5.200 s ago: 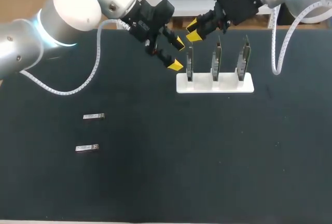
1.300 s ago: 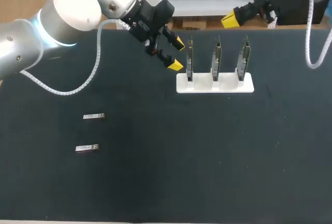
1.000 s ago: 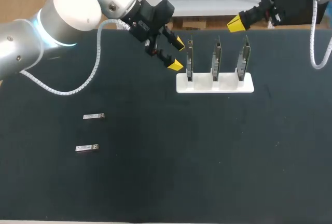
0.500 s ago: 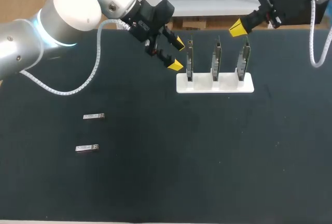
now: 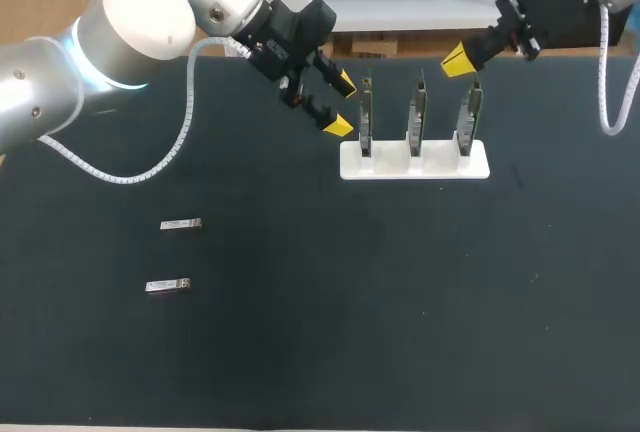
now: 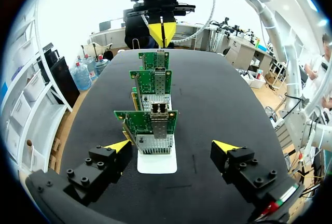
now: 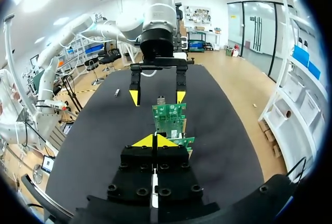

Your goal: Pick up the optical module with the left hand, and insert it into the network port with the right hand.

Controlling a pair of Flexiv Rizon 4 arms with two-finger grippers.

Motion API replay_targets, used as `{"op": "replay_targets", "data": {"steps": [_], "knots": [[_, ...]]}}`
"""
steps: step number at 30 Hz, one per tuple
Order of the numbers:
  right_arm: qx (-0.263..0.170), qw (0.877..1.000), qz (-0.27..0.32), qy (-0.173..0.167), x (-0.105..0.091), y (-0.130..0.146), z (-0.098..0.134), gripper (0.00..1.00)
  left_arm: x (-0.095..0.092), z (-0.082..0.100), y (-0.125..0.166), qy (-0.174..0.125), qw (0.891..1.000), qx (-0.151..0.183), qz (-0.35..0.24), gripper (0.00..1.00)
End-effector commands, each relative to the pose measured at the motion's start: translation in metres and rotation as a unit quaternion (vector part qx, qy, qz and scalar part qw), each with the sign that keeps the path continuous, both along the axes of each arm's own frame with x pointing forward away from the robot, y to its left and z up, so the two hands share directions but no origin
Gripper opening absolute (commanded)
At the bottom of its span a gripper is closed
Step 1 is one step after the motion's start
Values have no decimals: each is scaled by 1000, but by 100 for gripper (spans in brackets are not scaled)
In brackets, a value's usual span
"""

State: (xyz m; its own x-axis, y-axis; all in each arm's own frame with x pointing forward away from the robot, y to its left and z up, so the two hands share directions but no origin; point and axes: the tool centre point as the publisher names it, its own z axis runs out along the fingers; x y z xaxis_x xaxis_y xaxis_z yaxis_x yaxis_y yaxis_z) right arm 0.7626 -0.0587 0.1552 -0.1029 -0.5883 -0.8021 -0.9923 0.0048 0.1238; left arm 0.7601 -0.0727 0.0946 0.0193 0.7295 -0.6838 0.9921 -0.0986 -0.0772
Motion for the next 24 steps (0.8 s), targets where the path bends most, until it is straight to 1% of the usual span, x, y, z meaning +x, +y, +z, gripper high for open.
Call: {"op": "replay_targets", "data": {"steps": [1, 10, 11, 12, 24], "knots": [[0, 1000, -2, -1, -3, 0, 0, 0, 3, 1, -1, 3, 1000, 3, -2, 100], [-2, 1000, -6, -1, -2, 2, -2, 0, 3, 1, -1, 3, 1000, 3, -2, 100], [-7, 1000, -9, -4, -2, 2, -2, 33, 3, 1, -1, 3, 1000, 3, -2, 100], [-9, 1000, -11, -4, -2, 3, -2, 100, 3, 1, -1, 3, 1000, 3, -2, 100], [-10, 1000, -10, -4, -2, 3, -2, 100, 3, 1, -1, 3, 1000, 3, -2, 100]]}}
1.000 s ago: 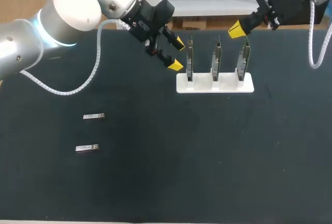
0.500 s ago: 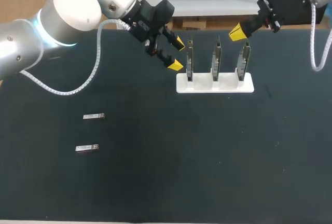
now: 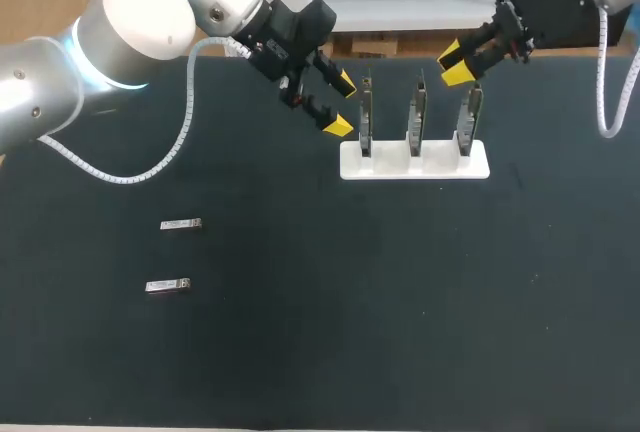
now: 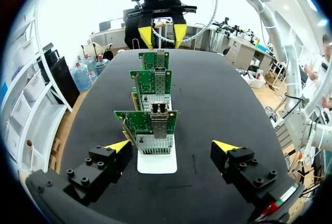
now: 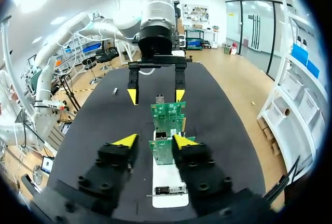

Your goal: Pick up the optical module with the left hand, and insert it into the network port with the right hand.

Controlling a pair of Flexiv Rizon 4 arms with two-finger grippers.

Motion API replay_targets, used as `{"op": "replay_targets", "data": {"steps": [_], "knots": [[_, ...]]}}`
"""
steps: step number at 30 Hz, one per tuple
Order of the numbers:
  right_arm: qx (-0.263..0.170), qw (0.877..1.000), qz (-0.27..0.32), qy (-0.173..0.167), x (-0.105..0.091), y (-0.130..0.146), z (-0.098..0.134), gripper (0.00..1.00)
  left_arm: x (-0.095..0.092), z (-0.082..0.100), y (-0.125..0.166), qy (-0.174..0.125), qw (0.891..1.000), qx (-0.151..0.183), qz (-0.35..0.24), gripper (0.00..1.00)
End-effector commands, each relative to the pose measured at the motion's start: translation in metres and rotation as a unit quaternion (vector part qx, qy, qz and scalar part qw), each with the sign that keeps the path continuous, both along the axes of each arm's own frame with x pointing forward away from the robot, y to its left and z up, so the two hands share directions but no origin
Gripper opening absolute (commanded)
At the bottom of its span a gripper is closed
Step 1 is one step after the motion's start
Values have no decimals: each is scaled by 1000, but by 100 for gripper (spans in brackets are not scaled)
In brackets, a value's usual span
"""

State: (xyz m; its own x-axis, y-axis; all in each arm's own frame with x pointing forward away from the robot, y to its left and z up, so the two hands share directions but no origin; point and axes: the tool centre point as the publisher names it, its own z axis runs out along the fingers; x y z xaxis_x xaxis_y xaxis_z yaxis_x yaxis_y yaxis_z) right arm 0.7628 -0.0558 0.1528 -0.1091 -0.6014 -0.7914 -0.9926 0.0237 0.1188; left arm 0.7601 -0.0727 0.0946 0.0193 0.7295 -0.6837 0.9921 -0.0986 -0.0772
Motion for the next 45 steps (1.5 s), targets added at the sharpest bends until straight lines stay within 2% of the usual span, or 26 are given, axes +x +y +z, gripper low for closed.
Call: {"op": "replay_targets", "data": {"steps": [1, 15, 22, 25, 34, 40, 42, 45], "knots": [[0, 1000, -2, -2, -2, 0, 0, 100, 3, 1, -1, 3, 1000, 3, -2, 100], [0, 1000, -2, -2, -2, 0, 0, 100, 2, 3, 0, 1, 1000, 1, -6, 100], [0, 1000, -2, -2, -2, 0, 0, 100, -4, 15, 17, -30, 999, 27, 11, 100], [0, 1000, -2, -2, -2, 0, 0, 100, -15, 17, 33, -47, 997, 58, 17, 100], [0, 1000, -2, -2, -2, 0, 0, 100, -56, 19, 99, -57, 987, 138, 51, 100], [0, 1000, -2, -2, -2, 0, 0, 100, -81, 13, 138, -67, 975, 198, 76, 100], [0, 1000, -2, -2, -2, 0, 0, 100, -87, 12, 147, -68, 972, 208, 82, 100], [0, 1000, -2, -2, -2, 0, 0, 100, -98, 7, 167, -72, 964, 238, 99, 100]]}}
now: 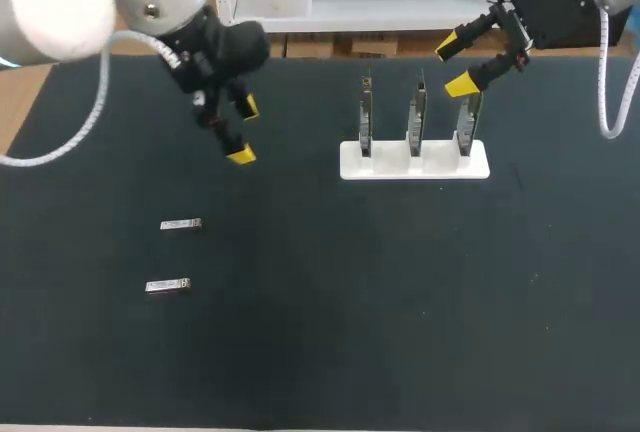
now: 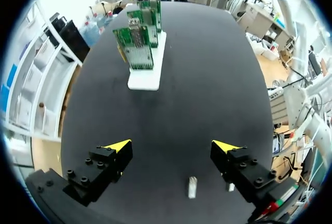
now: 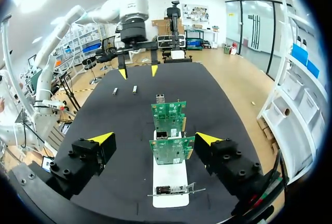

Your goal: Pick up the optical module with the left hand, and insert it into the network port with the right hand.

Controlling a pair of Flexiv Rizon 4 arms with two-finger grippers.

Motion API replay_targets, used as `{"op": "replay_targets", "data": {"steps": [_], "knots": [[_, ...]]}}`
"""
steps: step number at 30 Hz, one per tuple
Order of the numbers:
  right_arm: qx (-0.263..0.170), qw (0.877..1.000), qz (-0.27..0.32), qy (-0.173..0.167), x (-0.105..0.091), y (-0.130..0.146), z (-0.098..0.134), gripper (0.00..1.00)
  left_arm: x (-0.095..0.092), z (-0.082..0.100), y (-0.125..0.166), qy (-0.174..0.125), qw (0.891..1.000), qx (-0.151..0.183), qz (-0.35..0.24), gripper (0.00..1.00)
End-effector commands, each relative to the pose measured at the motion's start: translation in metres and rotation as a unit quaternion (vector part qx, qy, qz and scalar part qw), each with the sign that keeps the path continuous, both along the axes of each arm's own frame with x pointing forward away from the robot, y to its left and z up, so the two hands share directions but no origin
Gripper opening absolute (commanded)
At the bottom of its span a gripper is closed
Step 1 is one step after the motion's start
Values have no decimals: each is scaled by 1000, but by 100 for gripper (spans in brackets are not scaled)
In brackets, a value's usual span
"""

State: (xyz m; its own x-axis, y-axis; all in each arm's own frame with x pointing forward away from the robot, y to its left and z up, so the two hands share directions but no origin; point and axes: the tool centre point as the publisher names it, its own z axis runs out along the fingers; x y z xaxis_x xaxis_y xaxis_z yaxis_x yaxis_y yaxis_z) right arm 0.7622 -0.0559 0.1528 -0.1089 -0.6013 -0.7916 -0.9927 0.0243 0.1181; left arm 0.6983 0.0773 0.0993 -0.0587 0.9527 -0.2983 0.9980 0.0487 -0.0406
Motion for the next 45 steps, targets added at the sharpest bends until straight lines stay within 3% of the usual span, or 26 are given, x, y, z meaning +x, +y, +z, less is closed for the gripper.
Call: {"op": "replay_targets", "data": {"steps": [1, 9, 17, 32, 45], "knots": [[0, 1000, -2, -1, -2, 0, 0, 100, -39, 1, 22, -59, 997, 26, 34, 100], [0, 1000, -2, -1, -2, 0, 0, 100, -64, -18, 61, -47, 994, 83, 44, 100], [0, 1000, -2, -1, -2, 0, 0, 100, -74, -35, 82, -37, 991, 124, 34, 100], [0, 1000, -2, -1, -2, 0, 0, 100, -73, -70, 102, -11, 990, 137, 35, 100], [0, 1000, -2, -1, -2, 0, 0, 100, -70, -92, 107, -17, 989, 139, 55, 100]]}}
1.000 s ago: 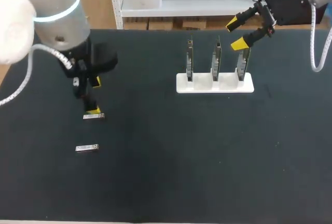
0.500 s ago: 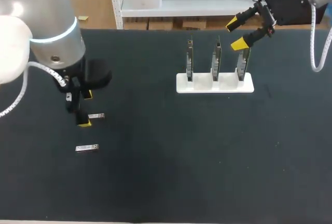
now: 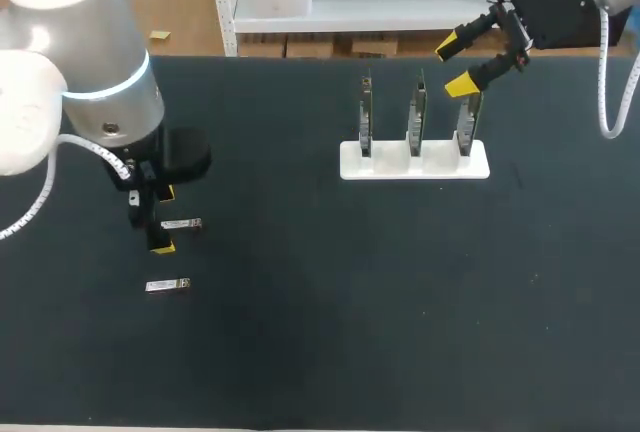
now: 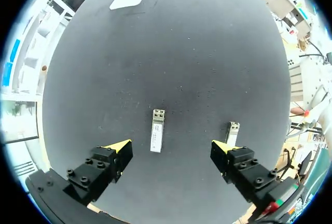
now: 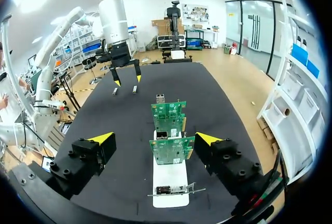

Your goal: Pick up the optical module with the left hand, and insert it into the network port with the right hand.

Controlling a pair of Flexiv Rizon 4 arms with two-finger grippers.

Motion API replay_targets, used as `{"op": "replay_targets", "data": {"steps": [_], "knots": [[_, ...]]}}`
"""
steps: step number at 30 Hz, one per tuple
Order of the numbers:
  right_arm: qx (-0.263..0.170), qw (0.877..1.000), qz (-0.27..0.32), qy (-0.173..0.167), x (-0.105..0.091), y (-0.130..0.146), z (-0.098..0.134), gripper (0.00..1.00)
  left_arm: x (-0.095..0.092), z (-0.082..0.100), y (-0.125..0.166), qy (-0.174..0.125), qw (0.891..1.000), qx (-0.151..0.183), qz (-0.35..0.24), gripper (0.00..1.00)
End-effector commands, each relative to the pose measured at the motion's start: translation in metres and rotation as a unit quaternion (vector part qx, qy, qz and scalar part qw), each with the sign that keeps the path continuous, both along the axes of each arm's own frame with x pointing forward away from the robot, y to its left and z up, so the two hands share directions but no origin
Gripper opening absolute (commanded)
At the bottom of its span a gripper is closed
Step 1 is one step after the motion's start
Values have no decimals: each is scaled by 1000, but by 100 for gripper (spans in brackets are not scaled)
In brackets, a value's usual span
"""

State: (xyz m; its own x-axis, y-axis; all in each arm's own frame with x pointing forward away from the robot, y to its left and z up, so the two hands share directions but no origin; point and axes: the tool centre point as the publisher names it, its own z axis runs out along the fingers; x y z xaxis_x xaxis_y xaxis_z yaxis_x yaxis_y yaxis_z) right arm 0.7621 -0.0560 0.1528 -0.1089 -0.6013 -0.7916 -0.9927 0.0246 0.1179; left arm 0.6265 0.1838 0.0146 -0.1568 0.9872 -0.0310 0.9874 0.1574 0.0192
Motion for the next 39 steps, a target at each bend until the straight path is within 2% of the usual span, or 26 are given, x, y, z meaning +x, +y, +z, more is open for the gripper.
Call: {"op": "replay_targets", "data": {"steps": [1, 12, 39], "knots": [[0, 1000, -2, -1, -2, 0, 0, 100, 1, -9, 1, 0, 1000, -2, 5, 100], [0, 1000, -2, -1, -2, 0, 0, 100, 5, -21, 6, 8, 1000, 5, -3, 100], [0, 1000, -2, -1, -2, 0, 0, 100, 7, -32, 3, 18, 999, 18, -24, 100]]}}
